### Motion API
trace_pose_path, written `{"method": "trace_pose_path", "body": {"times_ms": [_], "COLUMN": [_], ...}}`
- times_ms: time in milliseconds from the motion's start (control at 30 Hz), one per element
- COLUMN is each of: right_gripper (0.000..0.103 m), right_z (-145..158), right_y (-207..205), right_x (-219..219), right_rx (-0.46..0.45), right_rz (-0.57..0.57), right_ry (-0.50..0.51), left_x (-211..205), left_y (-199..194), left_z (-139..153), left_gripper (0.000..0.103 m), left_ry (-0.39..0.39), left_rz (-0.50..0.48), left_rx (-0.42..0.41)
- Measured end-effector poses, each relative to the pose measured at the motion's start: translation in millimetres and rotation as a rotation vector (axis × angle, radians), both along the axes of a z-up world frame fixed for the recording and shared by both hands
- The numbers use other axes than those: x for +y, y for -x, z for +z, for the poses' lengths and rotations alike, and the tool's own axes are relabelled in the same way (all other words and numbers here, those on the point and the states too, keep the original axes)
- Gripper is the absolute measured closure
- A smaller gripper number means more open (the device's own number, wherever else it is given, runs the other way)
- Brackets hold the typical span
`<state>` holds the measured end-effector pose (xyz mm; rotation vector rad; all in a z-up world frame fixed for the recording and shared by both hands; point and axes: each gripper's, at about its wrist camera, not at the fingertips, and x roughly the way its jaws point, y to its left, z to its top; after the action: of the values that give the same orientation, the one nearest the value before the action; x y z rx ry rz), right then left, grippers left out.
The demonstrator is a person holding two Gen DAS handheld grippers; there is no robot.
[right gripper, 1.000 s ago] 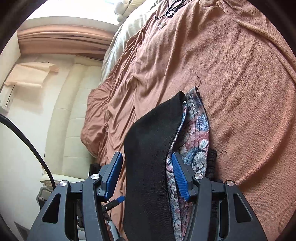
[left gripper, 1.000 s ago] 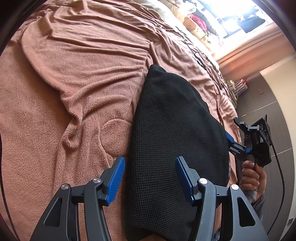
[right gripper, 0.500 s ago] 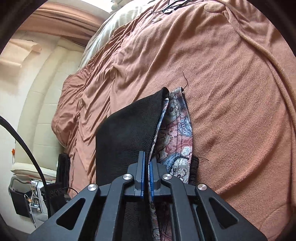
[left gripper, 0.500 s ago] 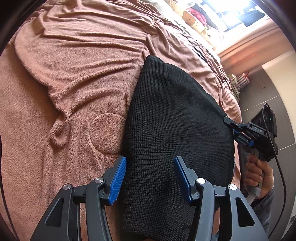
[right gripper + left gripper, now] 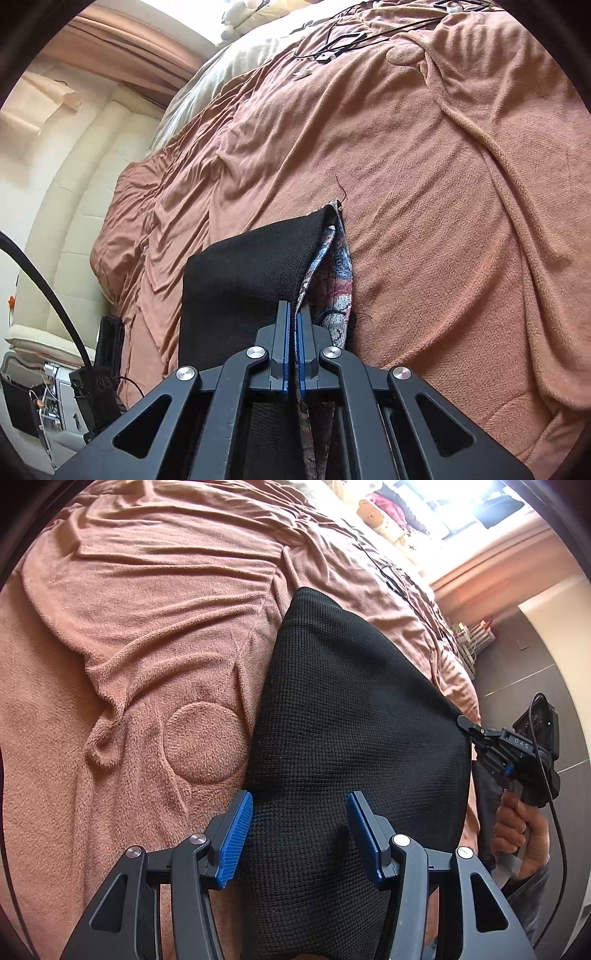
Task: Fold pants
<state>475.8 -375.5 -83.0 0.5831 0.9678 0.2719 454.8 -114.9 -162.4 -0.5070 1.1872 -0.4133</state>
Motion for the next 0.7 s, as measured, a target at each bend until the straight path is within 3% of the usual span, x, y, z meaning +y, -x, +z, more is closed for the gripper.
{"method": "trace_pose_path", "body": {"times_ms": [67,100,233,400,467,533,600,700], "right_gripper": [0.103,0.103,0.102,0.101,0.089,0.054,0.045,0.045], "right_z": [0.8,-2.0,-27.5,-17.9,-12.0,-9.7,-6.6,-10.8], "right_y": [1.7,1.2,-3.5,7.6,15.4,22.0,32.4,44.4], "right_x": [-1.3,-2.3,-2.8,-5.4,-4.3,-4.3,-3.3,-0.6], "right_rx": [-0.006,0.000,0.075,0.056,0.045,0.034,0.012,0.006], "right_rz": [-0.017,-0.019,-0.008,-0.010,0.003,0.014,0.017,0.029], "right_ry": [0.014,0.017,0.000,-0.004,-0.005,-0.007,0.005,0.019], "left_x": [-2.3,-3.3,-4.2,-1.9,-1.3,-1.3,0.1,0.1], "left_y": [-0.9,-1.1,1.0,2.0,2.8,4.0,6.5,9.7], "left_z": [-2.8,-5.4,-10.5,-9.6,-8.8,-9.0,-8.9,-7.7], "left_gripper": [0.048,0.052,0.060,0.063,0.063,0.063,0.063,0.063], "left_ry": [-0.012,-0.020,-0.027,-0.021,-0.013,-0.011,-0.006,-0.001], "left_rz": [-0.006,-0.006,0.000,-0.005,-0.006,-0.007,-0.006,-0.007], "left_rx": [0.004,0.012,0.022,0.023,0.023,0.024,0.026,0.030]}}
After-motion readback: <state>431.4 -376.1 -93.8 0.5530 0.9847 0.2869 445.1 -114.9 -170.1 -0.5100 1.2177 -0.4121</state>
